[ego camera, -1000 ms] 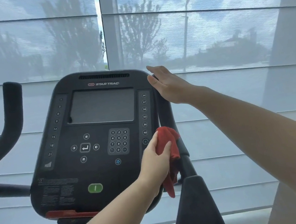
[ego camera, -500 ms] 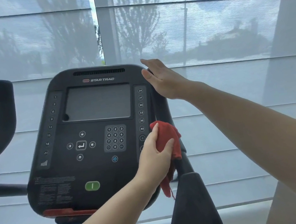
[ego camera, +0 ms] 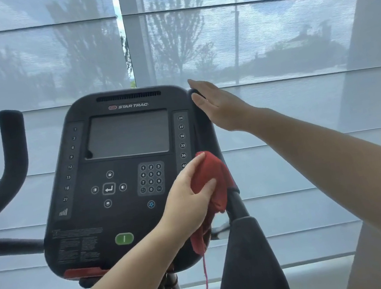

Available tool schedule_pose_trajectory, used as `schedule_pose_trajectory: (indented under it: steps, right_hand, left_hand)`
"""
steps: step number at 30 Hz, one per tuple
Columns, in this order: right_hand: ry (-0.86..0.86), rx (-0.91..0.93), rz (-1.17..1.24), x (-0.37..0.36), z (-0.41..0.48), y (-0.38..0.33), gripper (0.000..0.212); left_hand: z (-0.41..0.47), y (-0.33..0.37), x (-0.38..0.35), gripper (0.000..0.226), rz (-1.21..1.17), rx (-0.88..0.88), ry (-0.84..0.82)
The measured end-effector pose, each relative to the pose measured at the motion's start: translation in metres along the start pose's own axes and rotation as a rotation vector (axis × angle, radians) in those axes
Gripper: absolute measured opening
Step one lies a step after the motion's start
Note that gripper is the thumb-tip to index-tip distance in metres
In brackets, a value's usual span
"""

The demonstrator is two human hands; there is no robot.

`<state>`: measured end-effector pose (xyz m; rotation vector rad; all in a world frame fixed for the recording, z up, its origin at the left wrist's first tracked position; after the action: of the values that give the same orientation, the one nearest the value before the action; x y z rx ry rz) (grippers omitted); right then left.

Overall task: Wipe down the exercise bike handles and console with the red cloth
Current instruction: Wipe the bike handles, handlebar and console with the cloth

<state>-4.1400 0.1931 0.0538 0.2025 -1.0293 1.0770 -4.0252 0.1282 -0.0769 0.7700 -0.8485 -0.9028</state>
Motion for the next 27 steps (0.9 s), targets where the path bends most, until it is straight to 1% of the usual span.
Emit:
schedule_pose_trajectory:
  steps: [2, 3, 5, 7, 9, 13, 15, 17, 19, 22, 25, 27]
  right_hand:
    - [-0.009, -0.009, -0.016, 0.004, -0.007, 0.003, 0.05]
    - [-0.018, -0.02, -0.02, 0.006, -0.01, 0.004, 0.05]
    - [-0.024, -0.04, -0.018, 0.013, -0.013, 0.005, 0.049]
    - [-0.025, -0.052, -0.007, 0.019, -0.016, 0.007, 0.049]
    - [-0.026, -0.072, 0.007, 0.023, -0.022, 0.013, 0.049]
    - [-0.02, -0.156, 0.008, 0.029, -0.041, 0.037, 0.05]
    - [-0.031, -0.186, 0.014, 0.029, -0.053, 0.045, 0.05]
    - [-0.03, -0.228, 0.095, 0.027, -0.066, 0.05, 0.048]
    - [-0.018, -0.273, 0.193, 0.027, -0.082, 0.051, 0.042]
    - [0.019, -0.306, 0.279, 0.024, -0.114, 0.041, 0.026]
    - [-0.014, -0.339, 0.361, 0.011, -0.145, 0.021, 0.015]
    - [-0.07, -0.345, 0.319, -0.002, -0.158, 0.008, 0.016]
  left_hand:
    - [0.012, 0.019, 0.001, 0.052, 0.131, -0.143, 0.016]
    - [0.018, 0.027, -0.004, 0.051, 0.203, -0.206, -0.018]
    - [0.029, 0.034, -0.023, 0.048, 0.384, -0.297, -0.161]
    - [0.032, 0.031, -0.039, 0.039, 0.582, -0.323, -0.269]
    - [0.028, 0.029, -0.043, 0.033, 0.665, -0.343, -0.306]
    - [0.009, 0.037, -0.043, 0.028, 0.563, -0.478, -0.415]
    - [0.004, 0.036, -0.04, 0.029, 0.507, -0.468, -0.445]
    - [0.004, 0.034, -0.036, 0.033, 0.426, -0.422, -0.409]
    - [0.002, 0.033, -0.031, 0.042, 0.35, -0.386, -0.335]
    - [-0.004, 0.023, -0.023, 0.063, 0.215, -0.323, -0.225]
    - [-0.006, 0.005, -0.019, 0.085, 0.075, -0.215, -0.248]
    - [-0.006, -0.004, -0.016, 0.092, -0.027, -0.141, -0.286]
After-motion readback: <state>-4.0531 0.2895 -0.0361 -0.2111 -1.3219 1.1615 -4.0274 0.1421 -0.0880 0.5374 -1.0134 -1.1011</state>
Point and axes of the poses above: each hand's wrist, its own z-axis towards the middle knuckle, its own x-axis out of the back of the hand, y = z × x, the point moved 8 cm from there along z, towards the middle knuckle, and after that the axes turned 3 degrees about -x, right-handed, at the moved point
